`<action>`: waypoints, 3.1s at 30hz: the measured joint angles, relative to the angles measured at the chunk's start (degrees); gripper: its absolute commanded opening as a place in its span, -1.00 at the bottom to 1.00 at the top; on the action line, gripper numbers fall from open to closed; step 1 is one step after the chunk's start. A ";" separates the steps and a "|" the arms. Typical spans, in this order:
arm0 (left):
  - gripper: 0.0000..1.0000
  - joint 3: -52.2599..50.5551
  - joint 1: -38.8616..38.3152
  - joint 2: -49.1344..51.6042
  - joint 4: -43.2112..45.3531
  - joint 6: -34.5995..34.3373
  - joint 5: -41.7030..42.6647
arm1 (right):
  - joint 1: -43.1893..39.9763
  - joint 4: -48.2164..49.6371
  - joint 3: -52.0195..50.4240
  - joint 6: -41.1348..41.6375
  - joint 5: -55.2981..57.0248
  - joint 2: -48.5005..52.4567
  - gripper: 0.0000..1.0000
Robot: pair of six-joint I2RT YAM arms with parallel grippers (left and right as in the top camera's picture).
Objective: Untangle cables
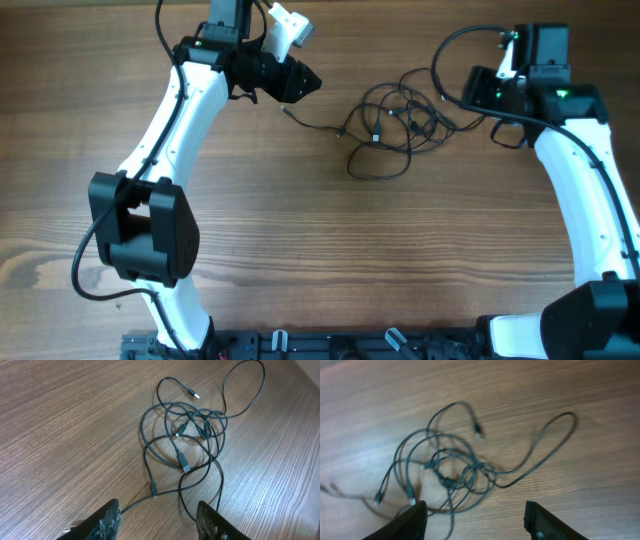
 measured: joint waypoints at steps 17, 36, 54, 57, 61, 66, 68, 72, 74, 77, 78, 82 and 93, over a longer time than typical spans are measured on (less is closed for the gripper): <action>0.02 0.00 2.93 -0.24 -1.22 -3.13 -1.31 | 8.09 10.67 0.00 -5.22 -10.58 23.30 -0.10; 0.01 0.00 2.93 -1.55 -5.01 -3.15 -1.33 | 8.09 15.74 0.00 -9.09 -9.68 26.01 -0.24; 0.01 0.00 2.93 -7.06 -7.08 -3.13 -1.33 | 8.46 11.17 0.00 -1.42 2.29 28.55 -0.91; 0.02 0.00 2.93 -7.08 -7.34 -3.13 -1.33 | 8.46 9.31 0.00 0.44 8.35 26.10 -0.91; 0.06 0.00 2.93 -7.08 -7.37 -3.08 -1.03 | 8.46 9.40 0.00 -1.31 5.38 17.94 -0.91; 0.06 0.00 2.93 -7.06 -9.09 0.61 3.10 | 8.46 10.43 0.00 -4.66 -8.98 7.45 -0.91; 0.05 0.00 2.93 -7.06 -9.27 2.38 4.70 | 8.46 11.13 0.00 -5.68 -15.17 4.09 -0.91; 0.03 0.00 2.93 -7.08 -9.33 4.44 6.10 | 8.46 12.92 0.00 -6.27 -23.76 -2.16 -0.92; 0.04 0.00 2.93 -7.06 -9.33 5.88 7.28 | 8.46 13.22 0.00 -6.25 -26.64 -5.44 -0.91; 0.14 0.00 2.93 -7.06 -9.09 7.98 11.21 | 8.46 13.14 0.00 -6.25 -28.63 -7.74 -0.91; 0.20 0.00 2.93 -7.06 -9.05 8.68 12.92 | 8.46 13.16 0.00 -6.25 -29.49 -8.04 -0.91; 0.25 0.00 2.93 -7.06 -8.44 10.75 18.10 | 8.46 14.34 0.00 -5.68 -33.57 -8.04 -0.91; 0.05 0.00 -0.42 0.17 -2.54 12.04 23.74 | 8.46 18.01 0.00 -0.83 -44.37 -8.04 -0.91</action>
